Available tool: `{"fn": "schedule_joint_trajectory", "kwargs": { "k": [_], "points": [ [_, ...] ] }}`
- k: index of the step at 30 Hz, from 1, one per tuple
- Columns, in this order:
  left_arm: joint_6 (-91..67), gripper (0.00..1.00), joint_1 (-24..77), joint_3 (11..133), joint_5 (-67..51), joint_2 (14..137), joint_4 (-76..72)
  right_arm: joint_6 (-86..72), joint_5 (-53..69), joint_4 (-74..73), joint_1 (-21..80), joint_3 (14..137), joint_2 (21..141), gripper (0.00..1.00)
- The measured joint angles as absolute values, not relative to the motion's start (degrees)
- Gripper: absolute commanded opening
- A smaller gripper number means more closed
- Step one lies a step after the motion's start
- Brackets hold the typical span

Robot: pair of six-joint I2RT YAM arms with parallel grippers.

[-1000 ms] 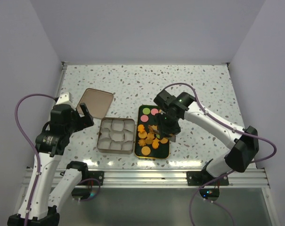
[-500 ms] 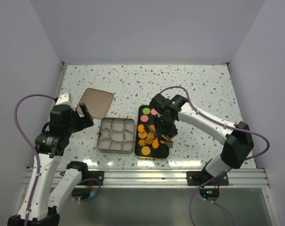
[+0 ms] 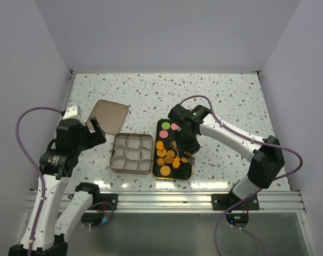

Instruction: Pack the cookies

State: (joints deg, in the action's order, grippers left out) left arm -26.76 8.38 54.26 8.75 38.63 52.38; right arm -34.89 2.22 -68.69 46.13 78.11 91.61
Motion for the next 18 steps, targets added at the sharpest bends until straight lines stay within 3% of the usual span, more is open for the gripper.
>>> {"fn": "schedule_joint_trajectory", "kwargs": {
  "k": [12, 18],
  "points": [
    [-26.3, 0.96, 8.4, 56.3, 9.3, 40.5, 53.1, -34.5, -1.1, -75.0, 46.9, 99.0, 94.5, 0.38],
    [-25.9, 0.96, 8.4, 57.6, 9.8, 41.2, 53.1, -35.6, -1.4, -76.5, 53.6, 111.2, 101.1, 0.38]
  ]
}}
